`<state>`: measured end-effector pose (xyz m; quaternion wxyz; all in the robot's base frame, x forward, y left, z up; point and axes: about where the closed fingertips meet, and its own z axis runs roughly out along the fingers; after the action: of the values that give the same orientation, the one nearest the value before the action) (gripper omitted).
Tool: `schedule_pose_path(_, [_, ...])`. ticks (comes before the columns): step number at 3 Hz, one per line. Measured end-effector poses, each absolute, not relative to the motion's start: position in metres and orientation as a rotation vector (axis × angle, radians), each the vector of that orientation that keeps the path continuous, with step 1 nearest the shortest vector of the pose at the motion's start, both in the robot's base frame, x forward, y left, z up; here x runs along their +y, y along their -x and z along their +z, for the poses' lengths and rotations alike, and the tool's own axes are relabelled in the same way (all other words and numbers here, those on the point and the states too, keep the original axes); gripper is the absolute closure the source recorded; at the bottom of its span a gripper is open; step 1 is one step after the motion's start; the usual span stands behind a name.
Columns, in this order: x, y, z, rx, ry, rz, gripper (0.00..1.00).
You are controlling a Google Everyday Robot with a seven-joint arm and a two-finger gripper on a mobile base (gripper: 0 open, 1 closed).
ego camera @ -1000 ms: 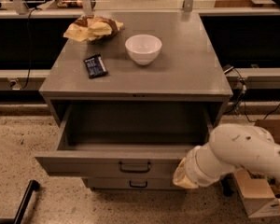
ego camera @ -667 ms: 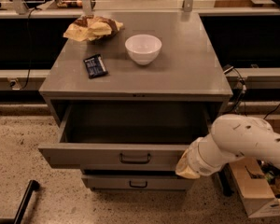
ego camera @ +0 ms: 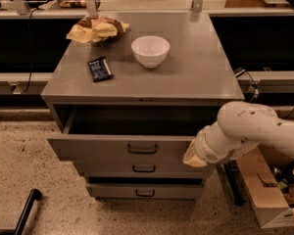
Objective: Close top drawer
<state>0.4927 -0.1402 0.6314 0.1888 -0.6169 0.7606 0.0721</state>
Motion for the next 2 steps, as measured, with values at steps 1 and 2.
schedule_pose_path(1, [-0.137,-0.525,0.637,2.112,1.734,0.173,1.0])
schedule_pose_path(2, [-0.141,-0.55,0.64,2.094,1.73,0.151,1.0])
